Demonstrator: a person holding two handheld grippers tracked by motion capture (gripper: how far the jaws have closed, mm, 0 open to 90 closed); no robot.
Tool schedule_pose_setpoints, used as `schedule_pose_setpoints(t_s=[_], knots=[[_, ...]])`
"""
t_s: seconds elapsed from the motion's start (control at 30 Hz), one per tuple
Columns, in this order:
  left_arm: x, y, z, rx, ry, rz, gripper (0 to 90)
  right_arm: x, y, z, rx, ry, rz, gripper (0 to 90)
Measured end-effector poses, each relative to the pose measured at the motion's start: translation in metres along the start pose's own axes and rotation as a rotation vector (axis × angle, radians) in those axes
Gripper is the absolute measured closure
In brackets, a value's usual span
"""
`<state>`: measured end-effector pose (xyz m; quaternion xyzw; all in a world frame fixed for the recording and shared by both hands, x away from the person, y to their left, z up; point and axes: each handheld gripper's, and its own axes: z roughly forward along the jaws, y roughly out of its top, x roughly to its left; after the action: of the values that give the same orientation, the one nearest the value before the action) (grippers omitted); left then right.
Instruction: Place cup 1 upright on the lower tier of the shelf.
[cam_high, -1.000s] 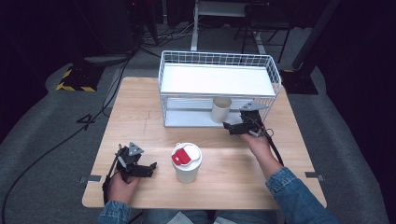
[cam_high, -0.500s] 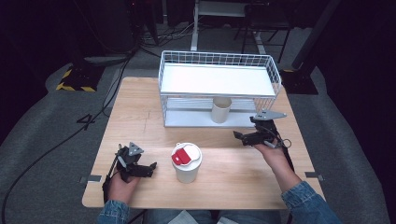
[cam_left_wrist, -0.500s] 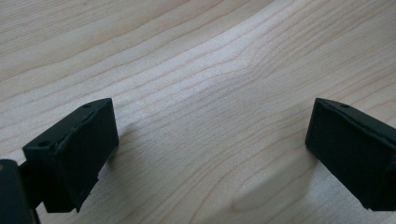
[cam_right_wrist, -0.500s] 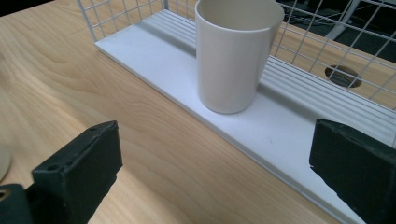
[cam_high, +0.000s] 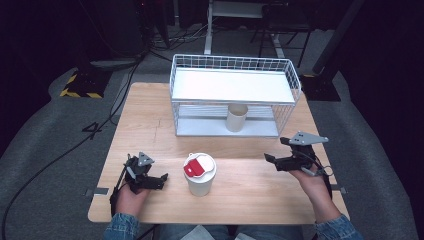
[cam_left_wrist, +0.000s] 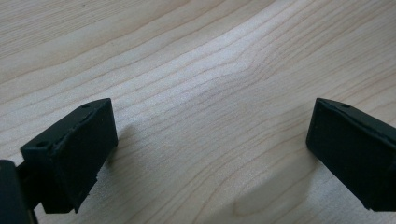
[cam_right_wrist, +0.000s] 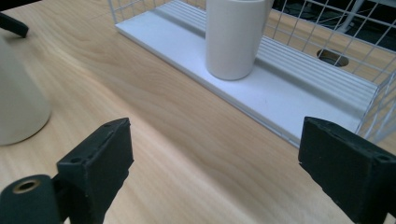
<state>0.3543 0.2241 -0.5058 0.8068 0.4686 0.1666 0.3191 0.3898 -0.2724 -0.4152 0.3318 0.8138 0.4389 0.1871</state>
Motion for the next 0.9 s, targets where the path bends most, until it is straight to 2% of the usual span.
schedule_pose_setpoints(t_s=[0.1,0.23,0.4,0.67,0.8,0.87,0.9], knots=[[-0.001,0.001,0.001,0.0,0.0,-0.009,2.5,0.002,-0.01,-0.013,-0.033,0.011,0.033,10.9],[0.0,0.002,0.002,0.001,-0.001,-0.005,2.2,0.005,-0.023,-0.021,-0.012,0.014,0.025,11.1],[-0.001,0.003,0.003,0.004,0.004,-0.012,1.7,0.006,-0.035,-0.026,-0.004,0.04,0.04,12.4],[-0.002,0.002,0.002,0.002,0.005,-0.012,1.7,0.002,-0.057,-0.029,0.037,0.014,0.062,12.5],[-0.002,0.003,0.002,0.004,0.005,-0.002,1.6,-0.002,-0.071,-0.029,0.058,0.0,0.087,12.6],[-0.002,0.003,0.003,0.003,0.005,-0.01,1.6,-0.006,-0.079,-0.028,0.067,-0.024,0.101,13.0],[-0.002,0.003,0.003,0.003,0.006,-0.008,1.6,-0.011,-0.086,-0.028,0.077,-0.04,0.13,13.6]])
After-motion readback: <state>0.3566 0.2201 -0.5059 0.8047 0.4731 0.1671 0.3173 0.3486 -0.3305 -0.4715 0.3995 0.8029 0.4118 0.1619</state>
